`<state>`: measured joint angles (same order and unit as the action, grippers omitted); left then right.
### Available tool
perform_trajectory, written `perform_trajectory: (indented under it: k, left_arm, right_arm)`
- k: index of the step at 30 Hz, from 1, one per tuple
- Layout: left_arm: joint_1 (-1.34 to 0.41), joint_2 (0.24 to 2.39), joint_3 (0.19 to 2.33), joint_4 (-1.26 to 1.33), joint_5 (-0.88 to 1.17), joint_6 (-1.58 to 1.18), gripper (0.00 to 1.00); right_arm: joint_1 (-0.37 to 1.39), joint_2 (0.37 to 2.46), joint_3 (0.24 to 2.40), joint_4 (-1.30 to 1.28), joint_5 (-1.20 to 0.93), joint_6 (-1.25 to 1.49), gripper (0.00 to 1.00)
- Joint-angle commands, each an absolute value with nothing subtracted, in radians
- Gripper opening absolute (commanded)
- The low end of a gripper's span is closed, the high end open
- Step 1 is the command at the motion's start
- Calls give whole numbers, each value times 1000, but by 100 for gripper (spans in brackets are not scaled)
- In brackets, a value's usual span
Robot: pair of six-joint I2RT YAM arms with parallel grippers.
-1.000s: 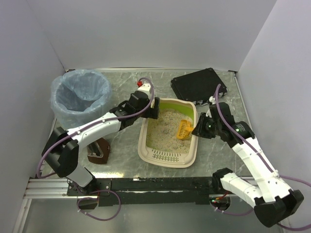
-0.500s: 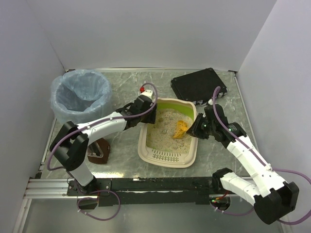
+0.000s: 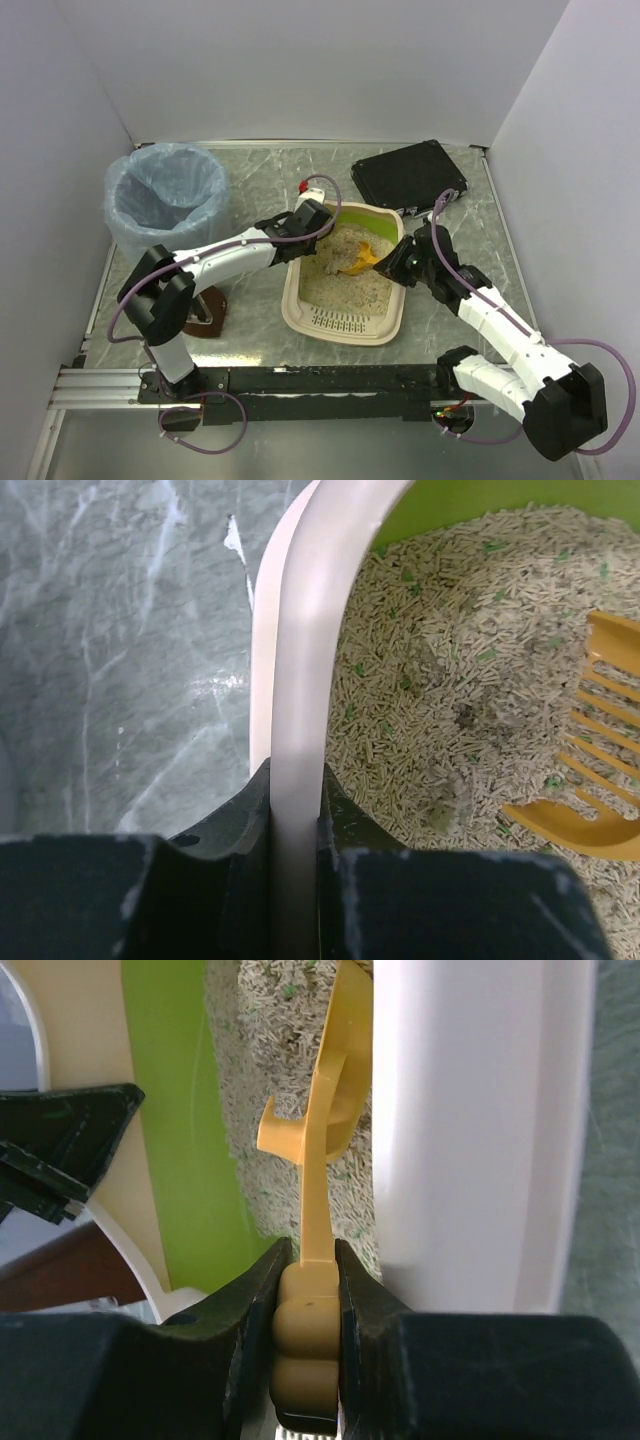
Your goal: Clean the litter box
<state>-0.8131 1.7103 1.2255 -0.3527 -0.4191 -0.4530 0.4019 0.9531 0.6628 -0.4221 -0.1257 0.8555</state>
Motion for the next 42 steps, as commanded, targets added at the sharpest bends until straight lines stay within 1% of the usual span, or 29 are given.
perform_trajectory:
  k: [1, 4, 10, 16, 22, 23, 29, 31, 35, 39, 42]
  left_arm:
    - [-839, 1750, 1299, -460, -460, -579, 1]
    - [-847, 1744, 1324, -498, -466, -641, 1]
    - [-867, 1668, 1348, -519, -508, -712, 1]
    - [-904, 1569, 1318, -465, -626, -738, 1]
    - [-908, 1514, 1313, -480, -678, -785, 1]
    - [-908, 1493, 1299, -470, -686, -788, 1]
    - [-911, 1440, 1270, -466, -729, -822, 1]
    - [-910, 1437, 1269, -486, -742, -833, 1]
    - [-908, 1454, 1270, -525, -787, -864, 1]
    - [-842, 1456, 1232, -505, -721, -905, 1]
    - [-825, 1447, 1209, -517, -748, -934, 1]
  right_arm:
    - [420, 994, 608, -312, -72, 908, 0]
    - [442, 1018, 595, -262, -35, 931, 0]
    - [497, 1069, 560, -118, 30, 969, 0]
    - [548, 1124, 551, -6, 104, 988, 0]
    - [581, 1183, 502, 153, 100, 1023, 0]
    - [583, 1187, 493, 213, 100, 1022, 0]
    - [588, 1246, 468, 354, 72, 951, 0]
    - [589, 1241, 459, 383, 54, 925, 0]
    - [589, 1162, 388, 542, 22, 875, 0]
    - [589, 1111, 336, 604, 5, 867, 0]
    - [586, 1086, 308, 649, -37, 885, 0]
